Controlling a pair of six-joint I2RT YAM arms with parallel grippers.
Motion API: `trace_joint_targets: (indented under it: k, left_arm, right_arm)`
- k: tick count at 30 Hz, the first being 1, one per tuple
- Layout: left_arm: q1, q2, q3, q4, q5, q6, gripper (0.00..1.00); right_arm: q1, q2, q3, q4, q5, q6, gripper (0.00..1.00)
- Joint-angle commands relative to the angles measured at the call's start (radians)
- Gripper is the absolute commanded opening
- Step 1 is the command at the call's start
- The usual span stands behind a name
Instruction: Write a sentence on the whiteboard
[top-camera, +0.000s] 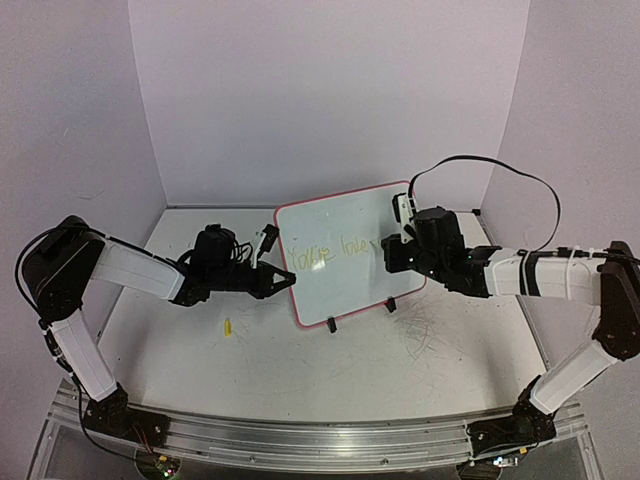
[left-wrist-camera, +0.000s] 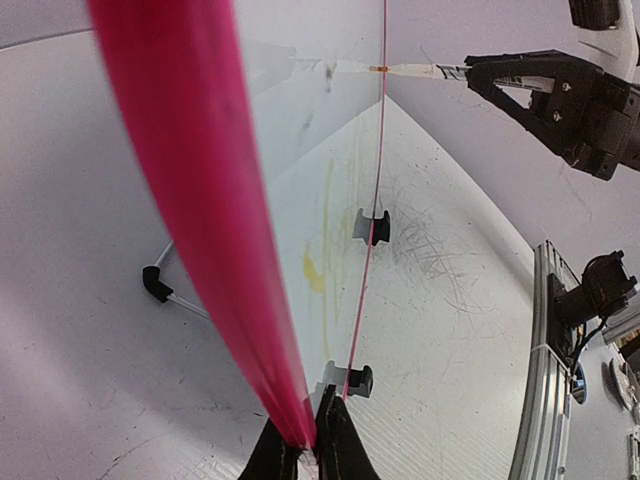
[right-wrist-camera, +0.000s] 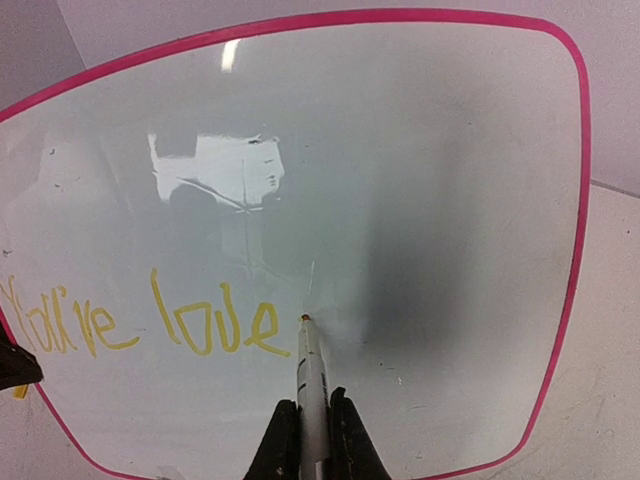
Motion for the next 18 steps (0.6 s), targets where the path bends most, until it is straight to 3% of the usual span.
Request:
trace_joint_targets:
  k: [1, 18]
  left_arm:
    - [-0.008, 0.024, -0.009, -0.158, -0.052, 0.068, 0.0]
    - [-0.008, 0.027, -0.008, -0.158, -0.053, 0.07, 0.0]
  right_arm:
    - [-0.003, 0.017, 0.05, 0.043, 0.019, -0.004, 0.0]
    - [0.01, 0.004, -0.015, 0.019, -0.037, 0.009, 0.0]
